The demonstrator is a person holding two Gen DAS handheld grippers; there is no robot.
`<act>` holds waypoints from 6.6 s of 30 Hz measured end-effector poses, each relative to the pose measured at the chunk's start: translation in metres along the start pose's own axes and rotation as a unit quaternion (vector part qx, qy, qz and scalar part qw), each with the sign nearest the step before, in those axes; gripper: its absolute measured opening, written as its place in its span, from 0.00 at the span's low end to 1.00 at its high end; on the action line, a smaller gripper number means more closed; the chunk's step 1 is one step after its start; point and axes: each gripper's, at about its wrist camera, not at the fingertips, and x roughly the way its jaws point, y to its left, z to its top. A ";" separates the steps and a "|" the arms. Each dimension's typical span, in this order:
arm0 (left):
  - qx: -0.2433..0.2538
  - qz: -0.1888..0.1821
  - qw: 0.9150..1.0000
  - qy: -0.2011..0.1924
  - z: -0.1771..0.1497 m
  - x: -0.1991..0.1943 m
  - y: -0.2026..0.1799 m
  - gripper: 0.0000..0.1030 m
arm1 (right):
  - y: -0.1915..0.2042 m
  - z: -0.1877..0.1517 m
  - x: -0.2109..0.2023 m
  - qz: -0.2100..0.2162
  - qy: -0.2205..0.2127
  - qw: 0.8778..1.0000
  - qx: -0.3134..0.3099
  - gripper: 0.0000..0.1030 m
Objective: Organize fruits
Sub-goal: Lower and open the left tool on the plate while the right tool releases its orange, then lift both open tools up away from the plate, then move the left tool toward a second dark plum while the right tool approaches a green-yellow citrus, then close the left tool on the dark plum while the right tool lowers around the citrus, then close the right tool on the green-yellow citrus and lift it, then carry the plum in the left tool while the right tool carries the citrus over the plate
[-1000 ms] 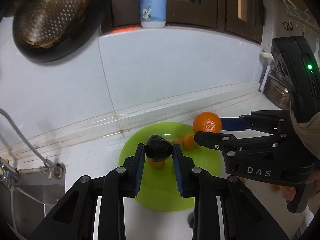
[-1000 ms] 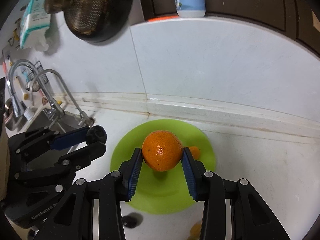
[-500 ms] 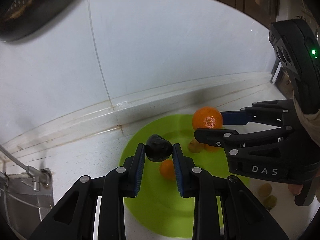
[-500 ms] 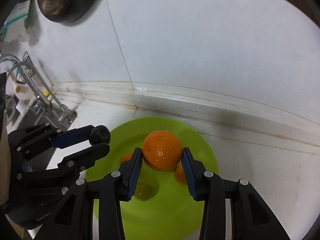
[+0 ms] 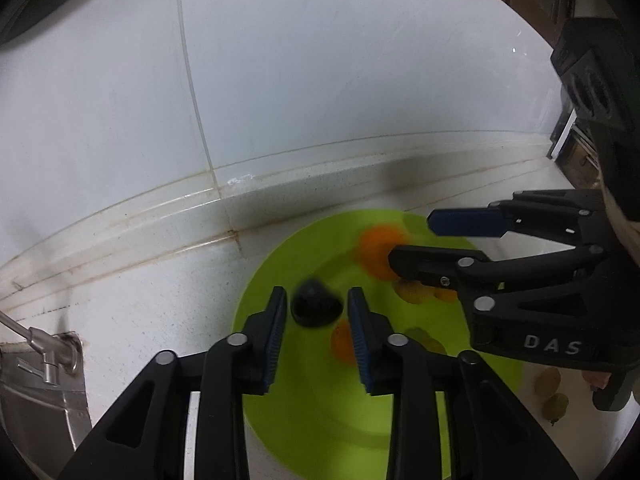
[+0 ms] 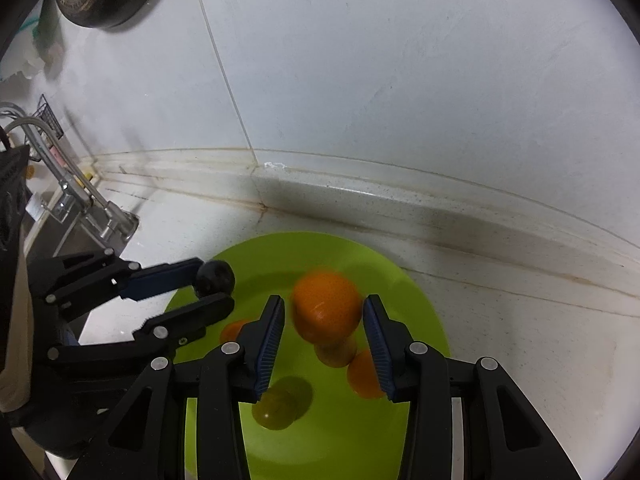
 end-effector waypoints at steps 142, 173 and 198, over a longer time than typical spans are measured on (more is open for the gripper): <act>0.003 -0.012 0.999 -0.035 -0.139 -0.099 -0.095 0.29 | 0.012 -0.216 -0.126 -0.085 -0.084 0.988 0.094 0.23; -0.018 -0.018 0.999 -0.035 -0.139 -0.105 -0.087 0.29 | 0.021 -0.205 -0.114 -0.057 -0.064 0.993 0.079 0.28; -0.012 0.016 0.996 -0.081 -0.084 -0.090 -0.042 0.29 | 0.037 -0.126 -0.108 -0.061 -0.128 0.989 0.047 0.28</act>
